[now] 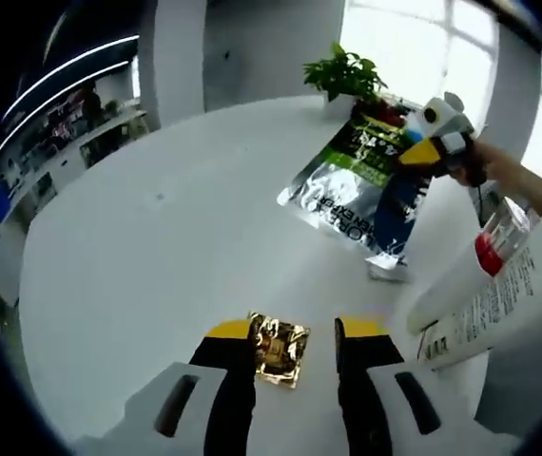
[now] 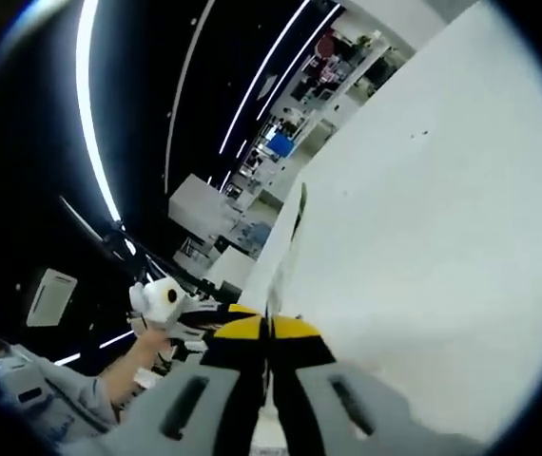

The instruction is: Arrange the skincare products in the storage area until every visible bottle or jar stands upright without overlapping.

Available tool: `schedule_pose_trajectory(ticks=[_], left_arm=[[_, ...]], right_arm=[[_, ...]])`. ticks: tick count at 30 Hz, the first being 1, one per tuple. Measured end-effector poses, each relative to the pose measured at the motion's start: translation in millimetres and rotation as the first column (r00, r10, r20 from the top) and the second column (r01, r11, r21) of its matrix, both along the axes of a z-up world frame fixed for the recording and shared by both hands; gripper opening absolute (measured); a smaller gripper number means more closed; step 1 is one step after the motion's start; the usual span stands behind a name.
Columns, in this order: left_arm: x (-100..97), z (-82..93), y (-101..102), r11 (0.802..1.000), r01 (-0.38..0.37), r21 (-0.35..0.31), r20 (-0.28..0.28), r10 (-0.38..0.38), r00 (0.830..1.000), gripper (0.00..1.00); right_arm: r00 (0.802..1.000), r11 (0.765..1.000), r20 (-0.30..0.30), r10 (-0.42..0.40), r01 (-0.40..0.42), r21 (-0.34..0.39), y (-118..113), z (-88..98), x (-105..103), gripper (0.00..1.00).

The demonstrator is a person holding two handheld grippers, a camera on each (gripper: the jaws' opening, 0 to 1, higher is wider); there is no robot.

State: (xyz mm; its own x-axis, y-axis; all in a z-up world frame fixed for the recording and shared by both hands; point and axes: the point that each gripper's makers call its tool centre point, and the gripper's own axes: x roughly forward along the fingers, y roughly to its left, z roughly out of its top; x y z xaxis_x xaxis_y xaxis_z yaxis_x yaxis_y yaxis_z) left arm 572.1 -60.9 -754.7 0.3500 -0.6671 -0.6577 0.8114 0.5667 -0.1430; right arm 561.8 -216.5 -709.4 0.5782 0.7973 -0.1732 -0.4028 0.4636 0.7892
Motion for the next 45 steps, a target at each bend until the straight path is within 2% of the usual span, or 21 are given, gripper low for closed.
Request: schedule_pose_trajectory(ticks=[7,10,16,20,25,31,37,40,42,45], left_arm=[[0.9,9.3,-11,0.996,0.009,-0.083,-0.023,-0.011,1.0,0.31],[-2.0,16.2,-20,0.988,0.009,-0.154,-0.058,-0.018,0.998,0.32],[-2.9,30.2,-30,0.973,0.009,-0.23,-0.064,-0.024,0.998,0.34],[-4.6,40.9,-36,0.958,0.004,-0.287,-0.08,-0.028,0.996,0.36],[-9.6,45.0,-40,0.951,0.013,-0.308,-0.087,-0.041,0.995,0.4],[-16.0,58.4,-45,0.928,0.016,-0.372,-0.102,-0.058,0.993,0.4],[-18.4,61.8,-49,0.909,0.011,-0.416,-0.132,-0.072,0.989,0.4],[-19.3,69.7,-50,0.896,0.012,-0.443,-0.128,-0.076,0.989,0.39],[-18.7,78.0,-51,0.879,0.008,-0.476,-0.128,-0.078,0.989,0.38],[-18.4,84.9,-51,0.87,0.007,-0.493,-0.116,-0.074,0.99,0.35]], right_arm=[[0.999,0.999,0.041,0.032,-0.032,-0.008,9,5.2,-4,0.01],[0.996,0.999,0.078,0.051,-0.05,-0.019,11,9.8,-5,0.01],[0.989,0.998,0.13,0.069,-0.068,-0.012,13,19.4,-8,0.01],[0.979,0.995,0.181,0.099,-0.096,-0.025,17,26.5,-12,0.01],[0.96,0.99,0.239,0.143,-0.143,-0.017,24,38.5,-20,0.01],[0.944,0.984,0.28,0.177,-0.177,-0.024,29,47.2,-26,0.01],[0.929,0.979,0.322,0.185,-0.203,0.022,37,64.5,-29,0.01],[0.918,0.976,0.338,0.207,-0.219,-0.003,41,68.4,-29,0.01],[0.915,0.974,0.34,0.215,-0.225,-0.01,42,68.8,-29,0.01],[0.913,0.973,0.35,0.209,-0.23,0.019,45,74.7,-30,0.01]])
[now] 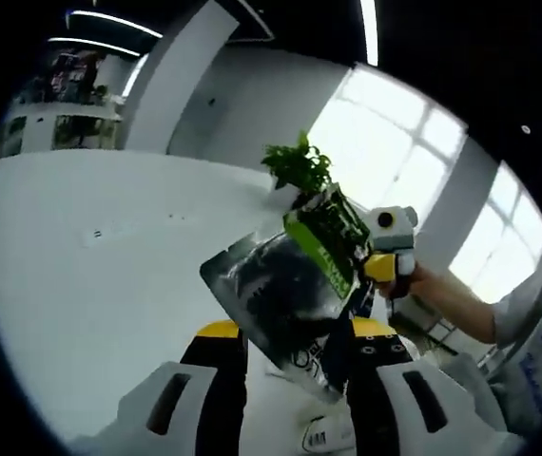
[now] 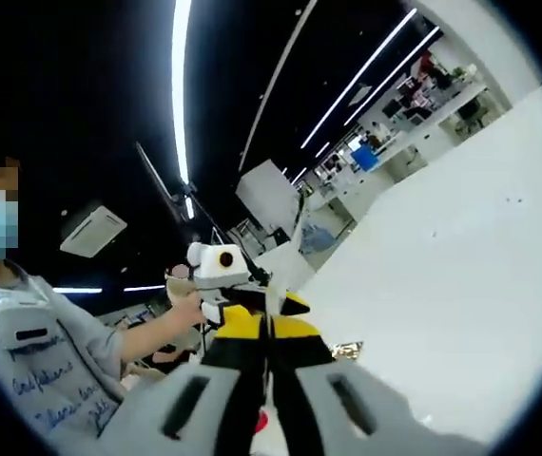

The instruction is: Arrange the skincare products in the storage area until every visible bottle or jar stands upright without overlapping.

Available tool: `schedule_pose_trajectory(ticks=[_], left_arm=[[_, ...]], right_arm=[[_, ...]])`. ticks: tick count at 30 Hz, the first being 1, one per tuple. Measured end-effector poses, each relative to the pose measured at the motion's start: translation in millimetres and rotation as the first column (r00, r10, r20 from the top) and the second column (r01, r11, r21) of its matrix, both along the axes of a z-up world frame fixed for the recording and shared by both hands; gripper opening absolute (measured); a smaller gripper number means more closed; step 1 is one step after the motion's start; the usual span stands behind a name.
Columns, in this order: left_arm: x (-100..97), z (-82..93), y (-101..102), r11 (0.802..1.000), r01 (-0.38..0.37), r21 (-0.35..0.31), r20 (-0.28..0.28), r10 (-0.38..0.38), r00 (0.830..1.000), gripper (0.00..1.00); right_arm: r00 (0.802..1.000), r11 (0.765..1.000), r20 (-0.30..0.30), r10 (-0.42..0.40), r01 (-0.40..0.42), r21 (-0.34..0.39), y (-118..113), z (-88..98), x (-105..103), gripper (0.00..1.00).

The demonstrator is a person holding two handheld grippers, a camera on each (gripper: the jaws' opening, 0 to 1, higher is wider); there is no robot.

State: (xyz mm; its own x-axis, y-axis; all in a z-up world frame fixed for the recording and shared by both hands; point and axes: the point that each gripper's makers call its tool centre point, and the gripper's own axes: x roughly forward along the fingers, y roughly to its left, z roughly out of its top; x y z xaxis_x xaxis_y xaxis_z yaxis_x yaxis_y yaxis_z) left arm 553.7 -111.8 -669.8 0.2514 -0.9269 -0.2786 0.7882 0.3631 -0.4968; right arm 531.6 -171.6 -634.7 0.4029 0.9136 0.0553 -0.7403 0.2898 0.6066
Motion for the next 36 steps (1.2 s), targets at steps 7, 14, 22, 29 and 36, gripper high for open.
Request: schedule_pose_trajectory(ticks=[7,14,22,29,36], left_arm=[[-7.1,10.9,4,0.998,0.006,-0.067,-0.011,-0.006,1.0,0.32],[-10.7,31.3,9,0.993,-0.005,-0.118,0.0,0.005,1.0,0.22],[-16.4,48.7,17,0.992,-0.018,-0.125,0.051,0.024,0.998,0.11],[-22.7,58.9,18,0.993,-0.012,-0.116,0.097,0.024,0.995,0.01],[-29.3,80.3,20,0.989,-0.011,-0.147,0.119,0.029,0.992,0.0]], right_arm=[[1.0,1.0,0.022,0.02,-0.02,0.006,8,12.2,-8,0.01],[1.0,1.0,0.021,0.004,-0.005,0.017,10,23.9,-10,0.01],[1.0,0.999,0.008,-0.03,0.03,0.01,11,29.2,-12,0.01],[0.999,0.999,0.01,-0.048,0.048,-0.006,15,29.8,-18,0.01],[0.998,0.999,0.034,-0.044,0.043,0.008,16,42.0,-28,0.01]])
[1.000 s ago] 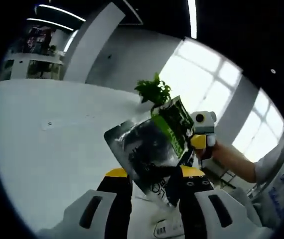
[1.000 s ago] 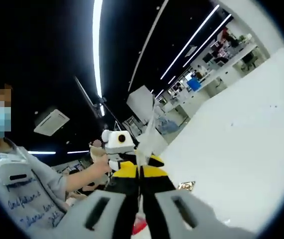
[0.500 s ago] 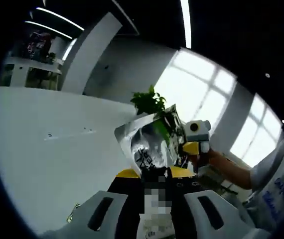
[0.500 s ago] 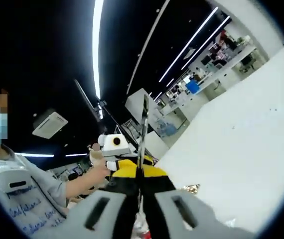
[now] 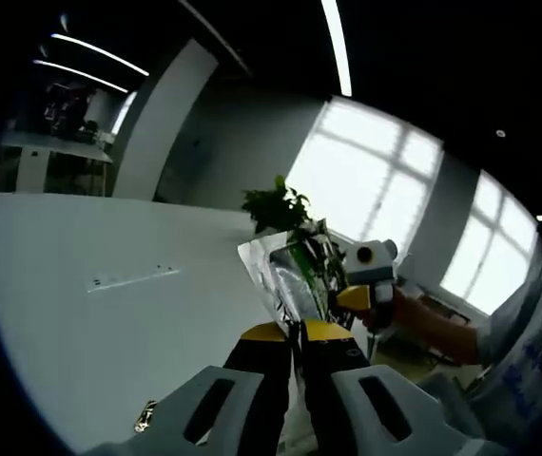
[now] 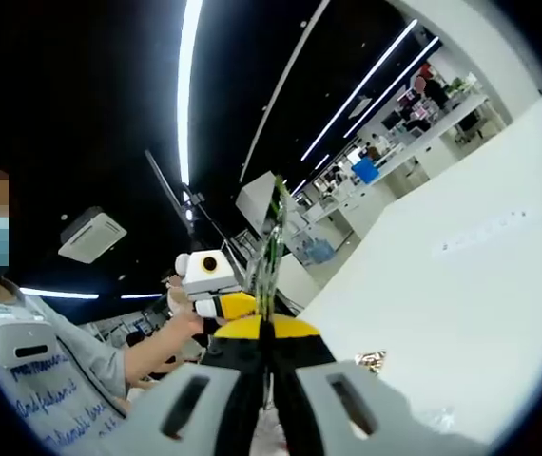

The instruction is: Arrange the skincare products in the storage area until every visible bottle or jar stands upright without overlapping.

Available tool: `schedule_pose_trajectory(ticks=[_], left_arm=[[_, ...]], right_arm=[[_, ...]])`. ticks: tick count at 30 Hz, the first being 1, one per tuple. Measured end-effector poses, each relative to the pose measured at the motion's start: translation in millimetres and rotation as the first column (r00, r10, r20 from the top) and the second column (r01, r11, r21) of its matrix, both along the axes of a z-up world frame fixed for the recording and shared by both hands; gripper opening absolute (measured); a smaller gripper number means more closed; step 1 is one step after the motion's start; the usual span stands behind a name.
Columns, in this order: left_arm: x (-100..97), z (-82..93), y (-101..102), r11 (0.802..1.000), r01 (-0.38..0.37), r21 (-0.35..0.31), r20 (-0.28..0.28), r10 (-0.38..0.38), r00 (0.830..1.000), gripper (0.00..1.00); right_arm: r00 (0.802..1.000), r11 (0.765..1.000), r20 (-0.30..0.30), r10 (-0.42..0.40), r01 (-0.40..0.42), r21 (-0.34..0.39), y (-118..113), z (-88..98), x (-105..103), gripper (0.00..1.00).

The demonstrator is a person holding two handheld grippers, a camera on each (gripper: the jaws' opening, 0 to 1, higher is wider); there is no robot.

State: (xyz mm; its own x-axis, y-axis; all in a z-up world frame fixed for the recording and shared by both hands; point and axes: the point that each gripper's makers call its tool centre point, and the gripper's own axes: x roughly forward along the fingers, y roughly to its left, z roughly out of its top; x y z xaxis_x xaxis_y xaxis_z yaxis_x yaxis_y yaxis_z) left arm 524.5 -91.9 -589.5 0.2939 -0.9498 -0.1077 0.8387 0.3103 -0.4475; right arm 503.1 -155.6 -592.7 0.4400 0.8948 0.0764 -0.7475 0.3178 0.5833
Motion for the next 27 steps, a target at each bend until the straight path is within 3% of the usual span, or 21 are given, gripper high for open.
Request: schedule_pose_trajectory(ticks=[5,11,17,23,27], left_arm=[[-5.6,15.4,0,1.0,-0.002,0.001,0.036,0.002,0.999,0.0],[-13.9,17.9,2,0.997,0.001,0.079,0.077,-0.007,0.997,0.0],[-20.4,31.0,6,0.999,-0.013,0.044,0.062,0.01,0.998,0.0],[-35.1,43.1,9,0.999,0.005,0.044,0.086,-0.008,0.996,0.0],[-40.8,46.8,12,0.998,0.029,0.052,0.053,-0.032,0.998,0.0]], right_arm=[[1.0,1.0,0.006,0.0,0.0,0.0,2,6.2,-7,0.01],[1.0,0.999,0.013,0.009,-0.009,-0.044,8,4.0,-18,0.01],[1.0,0.999,0.01,0.011,-0.011,-0.047,11,5.6,-30,0.02],[1.0,0.999,0.012,0.022,-0.021,-0.028,14,10.6,-43,0.03],[0.999,0.998,0.026,0.027,-0.026,-0.057,17,10.4,-51,0.05]])
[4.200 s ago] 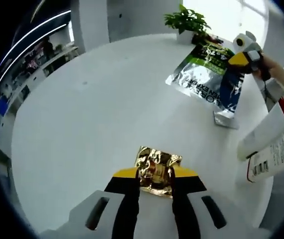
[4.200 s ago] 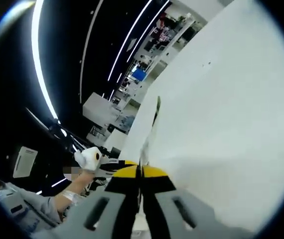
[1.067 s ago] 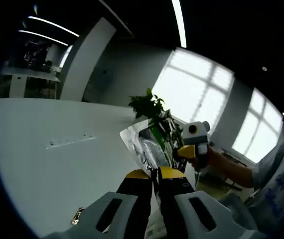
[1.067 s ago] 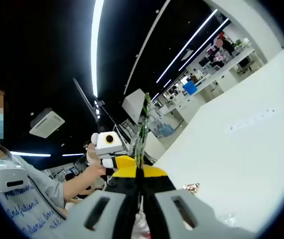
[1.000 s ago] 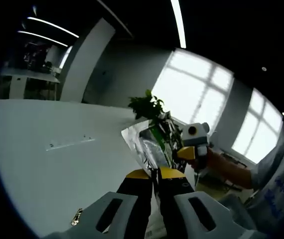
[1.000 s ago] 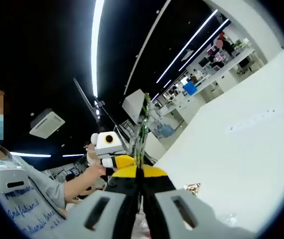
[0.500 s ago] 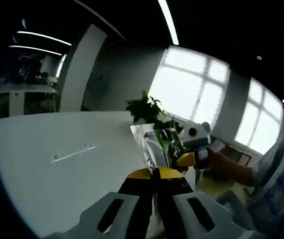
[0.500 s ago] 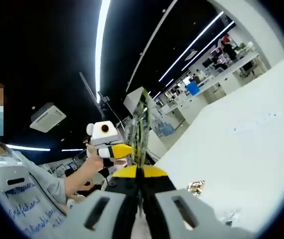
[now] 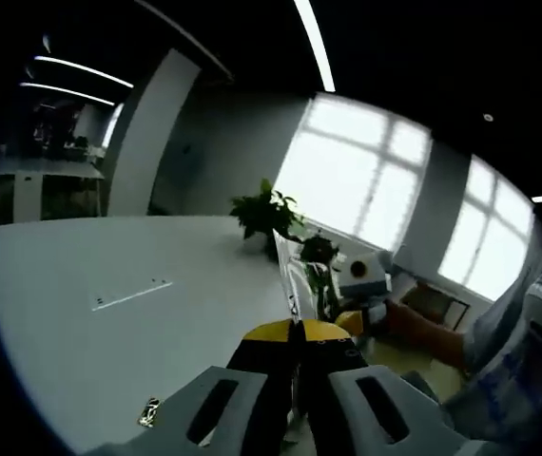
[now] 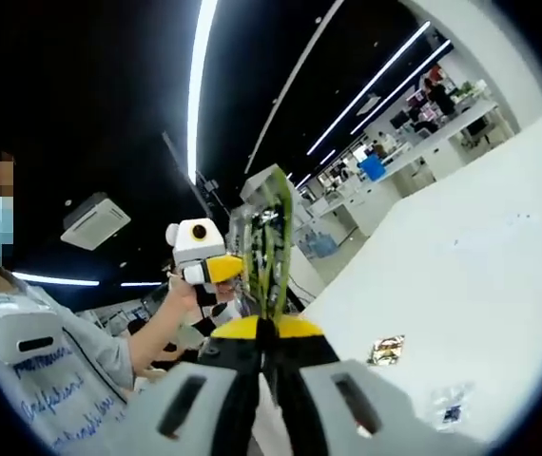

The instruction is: Arrange the skincare products in the storage area until every visible bottle or jar stands upright without overlapping.

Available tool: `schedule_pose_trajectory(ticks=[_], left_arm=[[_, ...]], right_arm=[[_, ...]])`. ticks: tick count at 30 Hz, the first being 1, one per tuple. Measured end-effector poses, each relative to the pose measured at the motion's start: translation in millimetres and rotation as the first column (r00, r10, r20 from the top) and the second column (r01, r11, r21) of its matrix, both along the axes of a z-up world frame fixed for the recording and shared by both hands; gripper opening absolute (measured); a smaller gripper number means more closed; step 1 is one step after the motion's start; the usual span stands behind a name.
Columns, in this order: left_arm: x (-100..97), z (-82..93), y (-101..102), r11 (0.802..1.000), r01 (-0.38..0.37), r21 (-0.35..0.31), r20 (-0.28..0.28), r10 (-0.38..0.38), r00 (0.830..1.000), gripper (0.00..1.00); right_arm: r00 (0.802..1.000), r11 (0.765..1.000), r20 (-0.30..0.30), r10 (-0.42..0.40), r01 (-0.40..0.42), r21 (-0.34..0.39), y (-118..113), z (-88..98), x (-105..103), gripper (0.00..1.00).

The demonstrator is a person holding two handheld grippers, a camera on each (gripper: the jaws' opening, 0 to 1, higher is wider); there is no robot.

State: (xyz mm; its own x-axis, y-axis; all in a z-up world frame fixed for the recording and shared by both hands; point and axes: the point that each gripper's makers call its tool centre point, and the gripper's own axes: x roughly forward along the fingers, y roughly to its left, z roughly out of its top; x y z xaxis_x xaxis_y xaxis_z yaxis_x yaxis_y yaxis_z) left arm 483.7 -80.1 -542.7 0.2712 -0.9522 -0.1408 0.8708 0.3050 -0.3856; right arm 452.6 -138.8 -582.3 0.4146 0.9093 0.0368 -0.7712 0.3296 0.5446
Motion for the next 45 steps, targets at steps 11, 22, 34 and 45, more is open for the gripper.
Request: schedule_pose_trajectory(ticks=[11,22,34,45], left_arm=[[-19.5,3.9,1,0.996,0.043,0.072,0.025,-0.045,0.999,0.0],[-37.5,1.0,6,0.99,0.099,0.098,0.003,-0.1,0.995,0.0],[-56.0,-3.9,7,0.973,0.166,0.16,-0.001,-0.168,0.986,0.0],[-75.7,-14.6,8,0.945,0.245,0.216,-0.019,-0.246,0.969,0.0]], right_arm=[[1.0,0.996,0.002,-0.016,0.016,-0.085,-3,-17.7,-15,0.09],[0.999,0.993,0.027,-0.023,0.025,-0.113,-13,-12.2,-24,0.09],[0.997,0.985,0.083,-0.007,0.021,-0.17,-18,-4.7,-26,0.11],[0.993,0.981,0.104,0.052,-0.031,-0.191,-15,-7.3,-36,0.13]])
